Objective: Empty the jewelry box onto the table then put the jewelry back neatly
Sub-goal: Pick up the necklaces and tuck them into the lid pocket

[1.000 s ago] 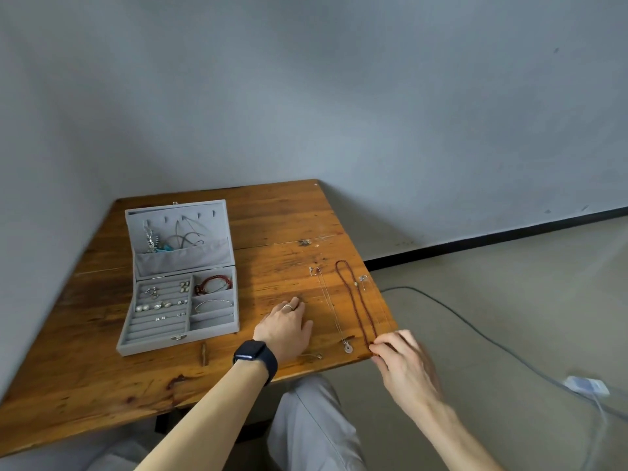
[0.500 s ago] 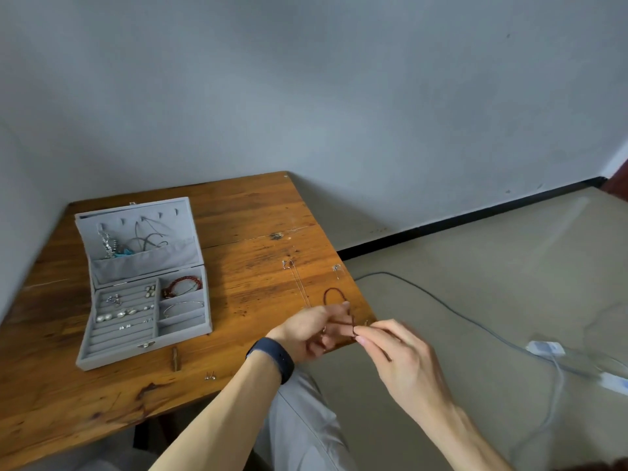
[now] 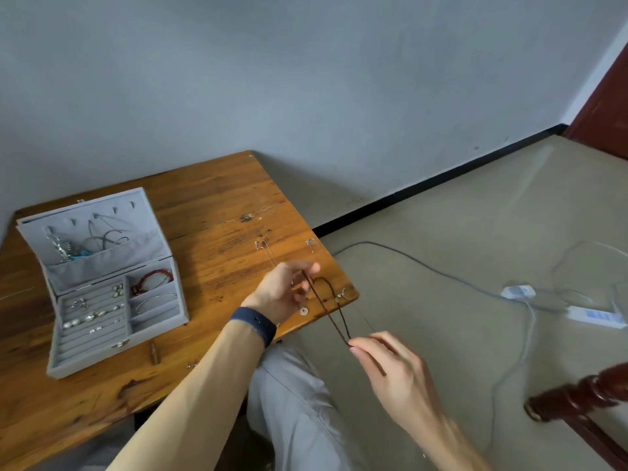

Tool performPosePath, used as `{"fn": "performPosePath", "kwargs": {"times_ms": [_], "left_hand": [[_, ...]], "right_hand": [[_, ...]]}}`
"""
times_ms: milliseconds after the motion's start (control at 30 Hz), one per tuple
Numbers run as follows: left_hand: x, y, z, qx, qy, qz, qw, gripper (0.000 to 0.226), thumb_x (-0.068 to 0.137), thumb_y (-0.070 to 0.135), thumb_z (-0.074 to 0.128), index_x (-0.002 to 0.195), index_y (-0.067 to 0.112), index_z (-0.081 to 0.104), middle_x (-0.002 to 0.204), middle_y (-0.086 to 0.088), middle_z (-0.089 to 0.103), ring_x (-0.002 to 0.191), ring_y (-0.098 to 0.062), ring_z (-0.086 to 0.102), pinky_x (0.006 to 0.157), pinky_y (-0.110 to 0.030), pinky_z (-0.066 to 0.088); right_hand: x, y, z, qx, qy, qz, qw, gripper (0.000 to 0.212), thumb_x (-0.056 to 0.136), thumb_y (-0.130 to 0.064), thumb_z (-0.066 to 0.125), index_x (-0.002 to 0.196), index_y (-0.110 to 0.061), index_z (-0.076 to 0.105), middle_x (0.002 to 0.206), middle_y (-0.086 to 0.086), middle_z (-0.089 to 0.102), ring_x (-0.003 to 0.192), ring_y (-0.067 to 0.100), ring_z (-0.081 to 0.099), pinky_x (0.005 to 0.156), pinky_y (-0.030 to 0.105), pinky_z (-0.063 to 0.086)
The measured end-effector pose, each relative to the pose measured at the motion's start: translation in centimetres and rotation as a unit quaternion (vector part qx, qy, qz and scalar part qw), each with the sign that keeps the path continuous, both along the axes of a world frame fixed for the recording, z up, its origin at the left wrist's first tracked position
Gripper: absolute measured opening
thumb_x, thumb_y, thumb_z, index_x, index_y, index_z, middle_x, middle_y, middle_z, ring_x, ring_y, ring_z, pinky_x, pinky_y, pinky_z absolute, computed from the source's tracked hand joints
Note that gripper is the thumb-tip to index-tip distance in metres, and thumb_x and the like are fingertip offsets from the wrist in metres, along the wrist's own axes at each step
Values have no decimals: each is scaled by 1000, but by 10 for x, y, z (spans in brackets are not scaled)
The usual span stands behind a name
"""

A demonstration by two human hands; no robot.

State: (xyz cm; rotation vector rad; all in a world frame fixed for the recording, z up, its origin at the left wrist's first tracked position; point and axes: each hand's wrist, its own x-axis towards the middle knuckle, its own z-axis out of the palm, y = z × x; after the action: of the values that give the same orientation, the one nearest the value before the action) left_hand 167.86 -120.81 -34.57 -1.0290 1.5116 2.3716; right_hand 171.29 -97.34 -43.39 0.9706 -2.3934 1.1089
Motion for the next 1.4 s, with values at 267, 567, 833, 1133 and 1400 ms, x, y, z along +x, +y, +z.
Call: {"fn": "performPosePath", "kwargs": {"times_ms": [267,567,833,1133,1400], "left_hand": [[-17,-69,45,-162,-27,-90,982,14,93,27,66,80,23,61,53,10,39,44,-6,30,41,-19,20],[27,-168,92,-437,-200,-369,796,47,84,41,75,109,1,73,62,3,48,50,-10,36,45,-21,29],[83,-223,107,-507,-243,-311,766,35,90,41,69,99,8,77,66,1,60,50,-10,42,47,-21,33],[130,-275,119,-307,50,108,944,25,100,42,54,96,22,69,82,7,69,62,-10,59,56,-26,39],[124,-303,150,-544,42,168,821,23,98,39,60,91,22,74,88,3,75,58,-9,64,56,-24,49]], "right_hand": [[12,8,-12,13,-66,-7,998,12,100,-35,56,103,-30,67,90,-12,69,76,10,65,66,26,52],[4,-56,5,-105,-224,31,968,9,97,-32,60,103,-36,66,81,-19,70,72,4,69,58,16,51],[-13,-164,46,-309,-433,136,836,14,92,-10,69,105,-16,72,93,5,76,87,21,74,74,26,58],[-32,-257,57,-241,-425,157,858,15,91,-14,71,102,-24,73,91,-6,76,84,12,74,72,21,58],[-68,-327,49,-48,-273,144,950,8,93,-27,69,97,-32,72,81,-24,71,84,-19,59,79,4,47]]}}
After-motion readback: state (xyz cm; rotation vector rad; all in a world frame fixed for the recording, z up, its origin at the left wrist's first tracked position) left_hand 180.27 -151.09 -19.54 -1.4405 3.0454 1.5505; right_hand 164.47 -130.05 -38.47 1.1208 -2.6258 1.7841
